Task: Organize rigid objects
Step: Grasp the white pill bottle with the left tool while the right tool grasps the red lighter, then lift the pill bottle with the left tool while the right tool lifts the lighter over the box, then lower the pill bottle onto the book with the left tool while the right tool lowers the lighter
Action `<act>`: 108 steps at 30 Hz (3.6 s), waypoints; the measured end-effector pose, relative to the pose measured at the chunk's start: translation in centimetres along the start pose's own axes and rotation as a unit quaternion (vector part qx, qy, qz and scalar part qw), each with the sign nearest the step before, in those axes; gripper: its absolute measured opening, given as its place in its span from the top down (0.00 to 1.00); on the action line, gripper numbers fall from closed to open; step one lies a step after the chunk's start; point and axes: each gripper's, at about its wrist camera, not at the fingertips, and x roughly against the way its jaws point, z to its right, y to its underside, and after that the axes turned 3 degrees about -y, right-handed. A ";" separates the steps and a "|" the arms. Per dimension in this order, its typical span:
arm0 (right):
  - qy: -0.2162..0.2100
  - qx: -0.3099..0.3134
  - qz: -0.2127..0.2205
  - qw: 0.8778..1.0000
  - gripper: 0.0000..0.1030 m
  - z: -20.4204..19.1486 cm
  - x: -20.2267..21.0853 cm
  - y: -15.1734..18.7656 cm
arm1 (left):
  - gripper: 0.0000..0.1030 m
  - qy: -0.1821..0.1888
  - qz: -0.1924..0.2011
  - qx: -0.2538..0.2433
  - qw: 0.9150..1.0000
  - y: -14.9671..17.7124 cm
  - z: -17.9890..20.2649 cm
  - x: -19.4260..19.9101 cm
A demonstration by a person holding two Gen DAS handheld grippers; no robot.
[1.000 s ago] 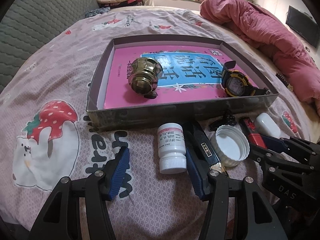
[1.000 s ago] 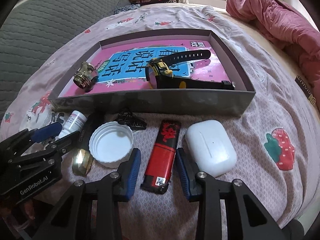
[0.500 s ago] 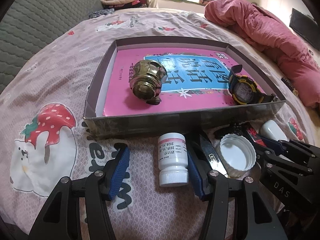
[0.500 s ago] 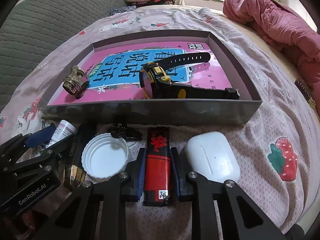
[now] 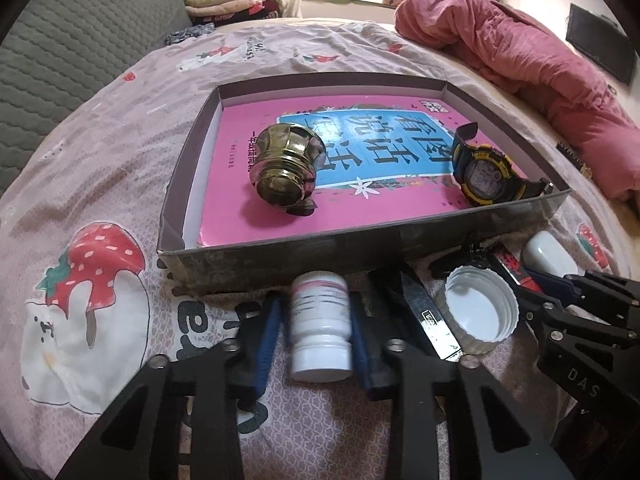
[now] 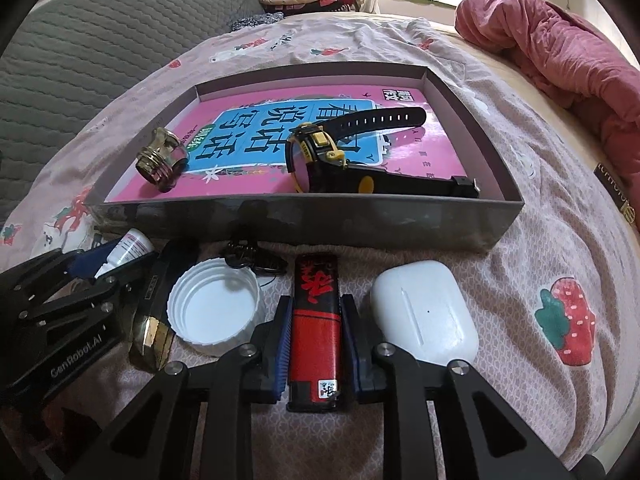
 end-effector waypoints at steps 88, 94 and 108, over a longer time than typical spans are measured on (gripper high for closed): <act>-0.012 -0.036 0.145 0.989 0.78 4.4 8.0 -3.9 | 0.74 0.040 0.125 0.036 0.991 -3.5 -0.8 3.2; 0.000 -0.028 0.152 0.988 0.78 4.4 8.7 -4.7 | 0.74 0.042 0.128 0.036 0.990 -4.1 -0.7 2.7; 0.022 -0.022 0.159 0.987 0.78 4.6 9.6 -7.1 | 0.74 0.055 0.125 0.038 0.990 -5.4 -0.6 1.8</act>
